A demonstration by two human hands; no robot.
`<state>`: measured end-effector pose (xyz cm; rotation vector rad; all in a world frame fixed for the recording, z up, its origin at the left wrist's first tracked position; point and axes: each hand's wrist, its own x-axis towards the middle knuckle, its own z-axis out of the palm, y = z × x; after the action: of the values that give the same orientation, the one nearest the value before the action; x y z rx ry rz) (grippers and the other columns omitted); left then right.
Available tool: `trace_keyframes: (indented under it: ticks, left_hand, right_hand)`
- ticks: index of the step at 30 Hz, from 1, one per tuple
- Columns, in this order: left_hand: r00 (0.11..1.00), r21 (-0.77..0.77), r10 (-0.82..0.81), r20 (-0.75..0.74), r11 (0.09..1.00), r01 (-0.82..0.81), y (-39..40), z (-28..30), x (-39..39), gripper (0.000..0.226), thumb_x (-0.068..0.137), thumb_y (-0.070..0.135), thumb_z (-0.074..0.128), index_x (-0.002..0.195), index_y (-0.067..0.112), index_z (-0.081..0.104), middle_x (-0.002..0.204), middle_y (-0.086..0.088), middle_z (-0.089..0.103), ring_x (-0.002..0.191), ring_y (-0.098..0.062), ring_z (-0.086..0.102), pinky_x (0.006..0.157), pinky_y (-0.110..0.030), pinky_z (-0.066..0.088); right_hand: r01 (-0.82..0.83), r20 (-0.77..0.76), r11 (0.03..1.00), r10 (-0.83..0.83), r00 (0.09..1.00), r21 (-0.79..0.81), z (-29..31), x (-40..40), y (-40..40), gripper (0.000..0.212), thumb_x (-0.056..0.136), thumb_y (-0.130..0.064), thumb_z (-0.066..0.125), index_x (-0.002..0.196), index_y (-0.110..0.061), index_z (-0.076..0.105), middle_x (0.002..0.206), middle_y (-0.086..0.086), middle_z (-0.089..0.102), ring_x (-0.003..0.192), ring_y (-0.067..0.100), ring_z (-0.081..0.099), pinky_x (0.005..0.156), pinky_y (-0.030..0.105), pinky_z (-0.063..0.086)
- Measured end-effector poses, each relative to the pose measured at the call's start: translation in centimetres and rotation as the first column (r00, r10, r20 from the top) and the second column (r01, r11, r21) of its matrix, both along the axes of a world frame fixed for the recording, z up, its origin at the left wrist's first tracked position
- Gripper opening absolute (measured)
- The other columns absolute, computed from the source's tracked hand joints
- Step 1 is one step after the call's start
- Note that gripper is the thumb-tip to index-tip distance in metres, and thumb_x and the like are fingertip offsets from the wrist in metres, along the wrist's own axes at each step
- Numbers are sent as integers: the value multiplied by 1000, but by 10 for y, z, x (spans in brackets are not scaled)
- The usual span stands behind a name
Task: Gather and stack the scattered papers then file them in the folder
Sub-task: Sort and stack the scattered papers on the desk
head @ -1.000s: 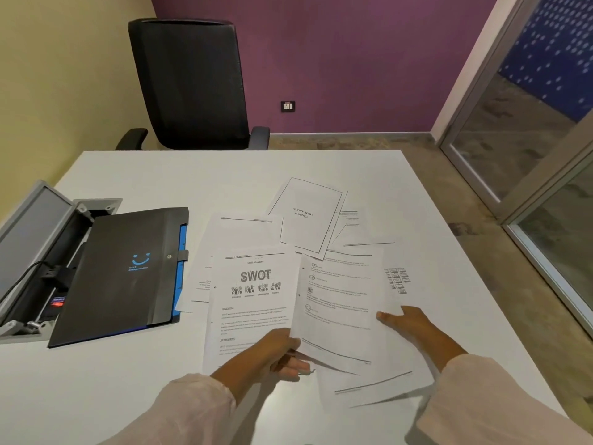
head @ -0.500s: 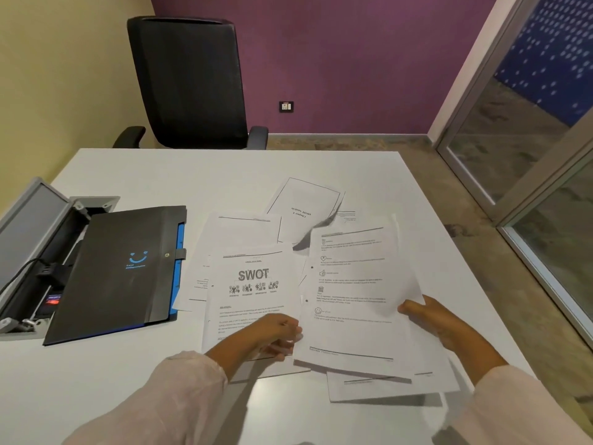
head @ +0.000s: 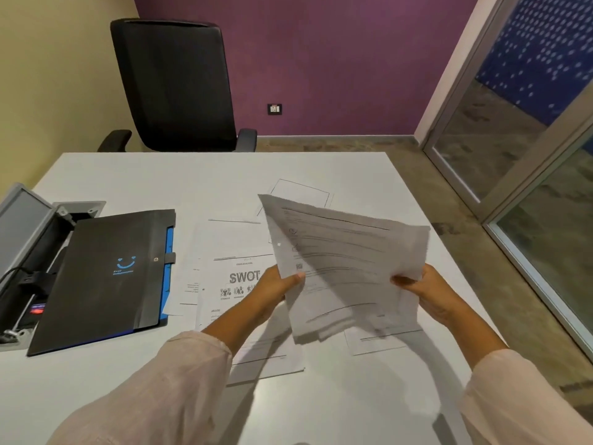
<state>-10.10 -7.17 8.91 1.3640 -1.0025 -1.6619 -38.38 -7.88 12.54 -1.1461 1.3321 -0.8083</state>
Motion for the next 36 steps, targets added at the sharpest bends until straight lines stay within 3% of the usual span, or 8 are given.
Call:
trace_keyframes:
  ticks: [3,8,13,18,22,25,29,36]
  left_hand:
    - [998,-126,60,10,990,-59,-7,11,4,29,87,7,58,116,11,58,113,-11,64,104,-27,62,96,-39,49]
    - [1000,-153,16,14,988,-14,-3,16,2,36,83,5,63,118,11,59,105,0,66,95,-12,64,76,-15,53]
    - [993,-84,-52,109,995,62,10,4,-10,51,81,10,67,129,13,50,121,-6,62,110,-19,58,92,-26,45]
    - [983,-79,77,168,995,-65,11,-4,-12,36,87,17,60,122,7,56,115,-8,63,106,-21,59,88,-28,45]
    - [957,-144,248,149,963,-227,1,3,11,22,89,13,56,111,13,58,95,-4,65,88,-22,63,73,-22,53]
    - [924,-149,366,111,925,-348,3,4,36,30,89,8,56,119,9,54,103,-5,61,93,-23,61,79,-24,52]
    - [880,-43,392,268,918,-395,10,-16,70,45,90,10,56,132,3,42,121,-5,53,111,-30,53,89,-34,44]
    - [642,91,263,720,882,-463,54,-64,113,49,86,10,61,130,1,42,132,-23,49,115,-37,52,95,-43,43]
  right_hand:
    - [44,53,999,-45,998,9,-6,2,0,102,31,-53,89,120,-16,57,121,9,64,112,31,59,100,50,45]
    - [32,79,999,-35,996,36,-12,11,8,88,28,-49,91,107,-25,60,114,3,66,109,22,60,98,42,45]
    - [5,-23,992,-2,1000,130,-27,18,19,55,74,-15,75,123,-21,51,118,0,62,111,18,56,96,32,41]
    - [135,-192,991,-130,973,11,-31,37,21,38,86,-7,62,123,-6,54,106,4,60,108,26,57,86,27,43]
    - [165,-97,985,-170,981,-59,-21,55,12,28,89,-1,54,116,-10,56,113,8,62,97,18,62,68,8,52]
    - [67,-109,996,-61,992,52,-29,77,12,36,90,-1,54,123,-13,50,118,3,56,98,9,57,80,14,49]
    - [23,-224,991,8,975,135,-59,109,16,44,86,-3,60,129,-3,50,125,3,54,117,15,49,97,25,40]
    - [-35,-404,965,142,904,261,-103,151,34,37,82,1,54,118,-4,57,107,7,64,92,16,57,73,19,45]
